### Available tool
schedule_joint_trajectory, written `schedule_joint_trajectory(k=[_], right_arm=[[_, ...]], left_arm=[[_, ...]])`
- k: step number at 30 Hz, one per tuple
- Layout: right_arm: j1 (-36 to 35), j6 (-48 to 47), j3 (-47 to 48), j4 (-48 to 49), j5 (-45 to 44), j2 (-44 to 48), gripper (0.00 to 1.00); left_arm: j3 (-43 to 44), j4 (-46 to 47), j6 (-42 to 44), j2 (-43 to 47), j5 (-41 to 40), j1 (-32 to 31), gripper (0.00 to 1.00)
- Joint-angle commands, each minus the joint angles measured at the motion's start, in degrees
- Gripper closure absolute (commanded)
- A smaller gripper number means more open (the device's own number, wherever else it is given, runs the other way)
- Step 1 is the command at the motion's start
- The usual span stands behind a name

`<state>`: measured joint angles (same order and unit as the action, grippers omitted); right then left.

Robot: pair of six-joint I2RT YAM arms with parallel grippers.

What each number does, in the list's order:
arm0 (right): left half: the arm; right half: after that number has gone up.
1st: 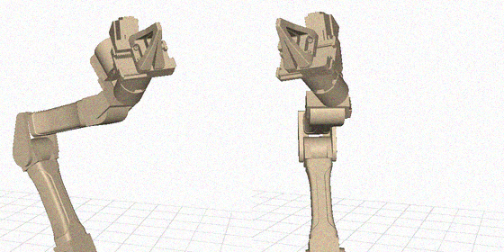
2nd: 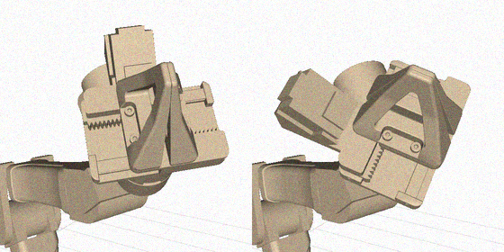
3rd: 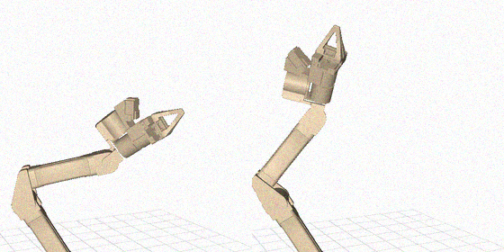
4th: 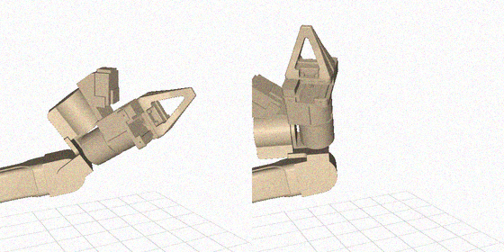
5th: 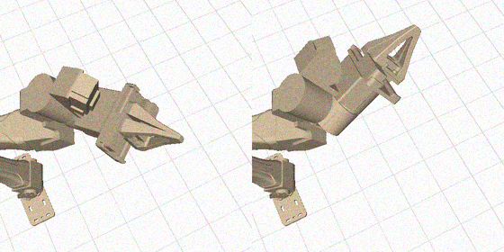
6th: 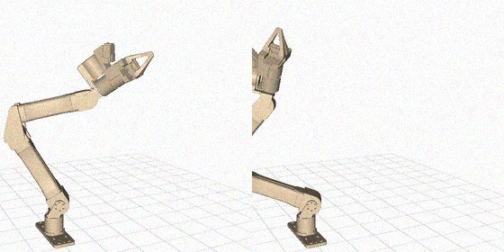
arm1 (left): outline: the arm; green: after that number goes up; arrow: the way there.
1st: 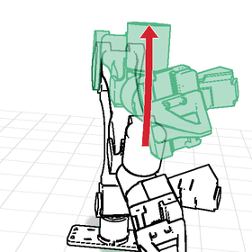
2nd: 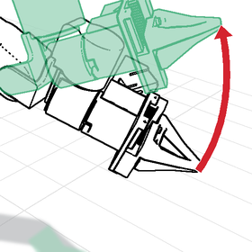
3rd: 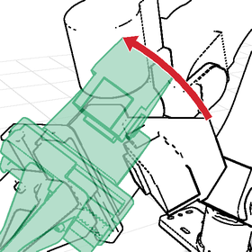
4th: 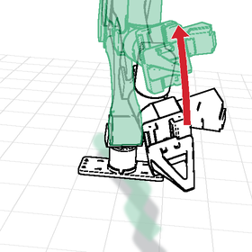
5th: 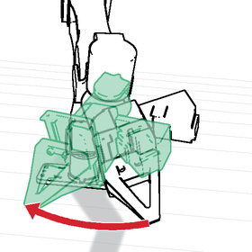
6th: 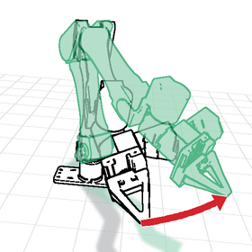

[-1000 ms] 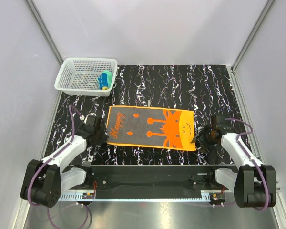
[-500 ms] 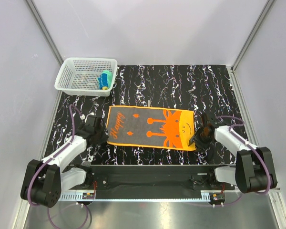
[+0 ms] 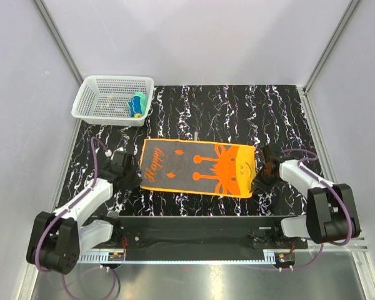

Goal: Roll the towels

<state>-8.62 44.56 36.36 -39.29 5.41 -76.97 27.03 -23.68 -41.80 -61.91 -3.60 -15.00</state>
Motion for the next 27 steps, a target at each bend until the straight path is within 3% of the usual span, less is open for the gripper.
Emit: schedule_joint_trajectory(k=[1, 8, 14, 26, 27], right_arm=[[-0.6, -0.2, 0.8, 0.6, -2.2, 3.4, 0.9], [-0.6, -2.7, 6.4, -4.4, -2.5, 6.4, 0.89], [-0.4, -5.0, 14.0, -4.6, -2.8, 2.2, 0.89], [0.2, -8.7, 29.8, -3.6, -3.5, -12.1, 0.9], [0.6, -9.0, 32.4, -3.3, -3.1, -15.3, 0.9]], left_arm=[[2.7, -1.0, 1.2, 2.8, 0.8, 0.2, 1.0], [5.5, -3.2, 0.9, 4.7, 1.4, 0.2, 1.0], [12.0, -4.5, 1.4, 1.6, 1.5, 0.2, 1.0], [31.1, -6.2, 4.1, -17.0, 1.4, 1.0, 1.0], [34.5, -6.1, 4.5, -22.0, 1.7, 1.3, 1.0]])
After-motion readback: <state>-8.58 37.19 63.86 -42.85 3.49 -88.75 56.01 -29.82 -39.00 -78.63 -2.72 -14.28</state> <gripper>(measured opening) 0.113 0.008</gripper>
